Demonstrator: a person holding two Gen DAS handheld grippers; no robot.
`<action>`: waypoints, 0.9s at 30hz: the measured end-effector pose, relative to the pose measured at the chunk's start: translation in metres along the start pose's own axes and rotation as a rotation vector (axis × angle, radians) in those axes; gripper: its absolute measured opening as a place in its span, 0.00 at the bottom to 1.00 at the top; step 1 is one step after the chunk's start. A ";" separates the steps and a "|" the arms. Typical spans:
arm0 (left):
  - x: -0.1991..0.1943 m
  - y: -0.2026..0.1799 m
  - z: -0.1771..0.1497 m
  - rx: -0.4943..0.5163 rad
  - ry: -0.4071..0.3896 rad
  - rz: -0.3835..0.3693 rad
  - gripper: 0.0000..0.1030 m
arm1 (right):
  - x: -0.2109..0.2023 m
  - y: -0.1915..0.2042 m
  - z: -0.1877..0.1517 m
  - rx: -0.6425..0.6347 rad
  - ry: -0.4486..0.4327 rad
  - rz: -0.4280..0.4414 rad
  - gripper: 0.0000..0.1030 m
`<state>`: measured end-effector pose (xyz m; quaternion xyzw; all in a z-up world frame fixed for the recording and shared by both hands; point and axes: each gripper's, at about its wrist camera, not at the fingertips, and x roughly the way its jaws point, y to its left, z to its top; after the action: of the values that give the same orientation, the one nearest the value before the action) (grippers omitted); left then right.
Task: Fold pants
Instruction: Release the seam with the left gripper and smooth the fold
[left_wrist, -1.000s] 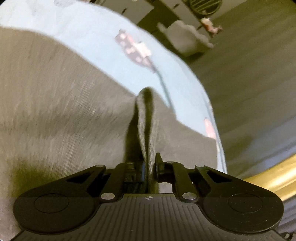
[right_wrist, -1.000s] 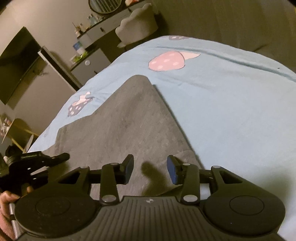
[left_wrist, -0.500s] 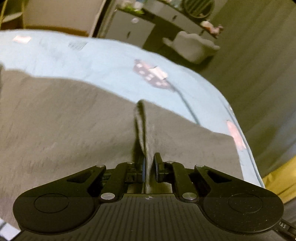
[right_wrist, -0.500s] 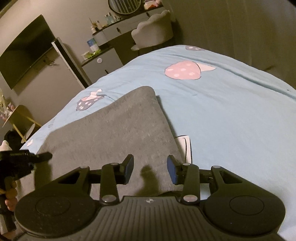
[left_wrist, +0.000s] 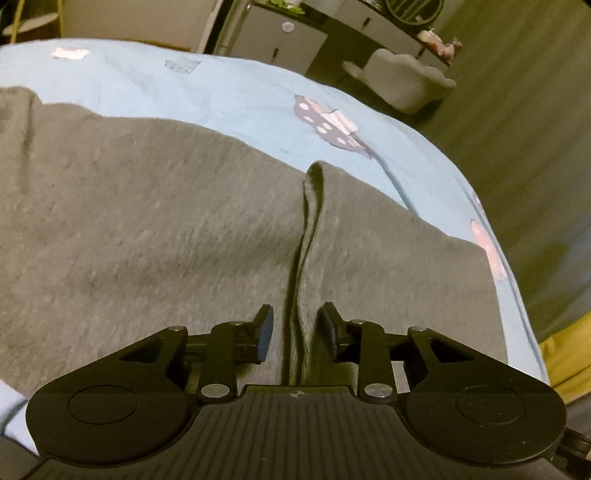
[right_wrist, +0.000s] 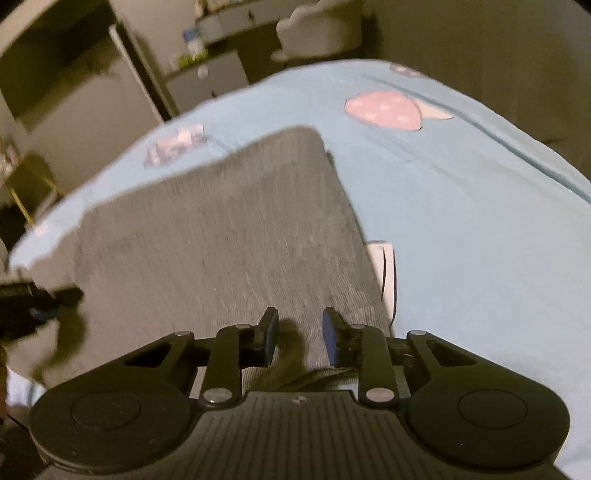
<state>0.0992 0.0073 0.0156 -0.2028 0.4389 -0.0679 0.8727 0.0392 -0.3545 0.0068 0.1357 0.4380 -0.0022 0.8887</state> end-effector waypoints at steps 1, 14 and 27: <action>-0.001 -0.002 -0.001 0.015 -0.002 0.009 0.34 | 0.001 0.001 -0.001 -0.009 0.000 -0.007 0.25; -0.005 -0.002 -0.008 0.063 0.007 0.017 0.45 | 0.001 -0.001 -0.001 0.018 -0.002 -0.004 0.26; -0.016 0.014 -0.023 -0.019 0.039 -0.030 0.57 | 0.000 0.003 -0.002 0.026 -0.039 0.021 0.45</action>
<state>0.0708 0.0182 0.0090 -0.2162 0.4535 -0.0810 0.8608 0.0381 -0.3505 0.0059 0.1520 0.4192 -0.0011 0.8951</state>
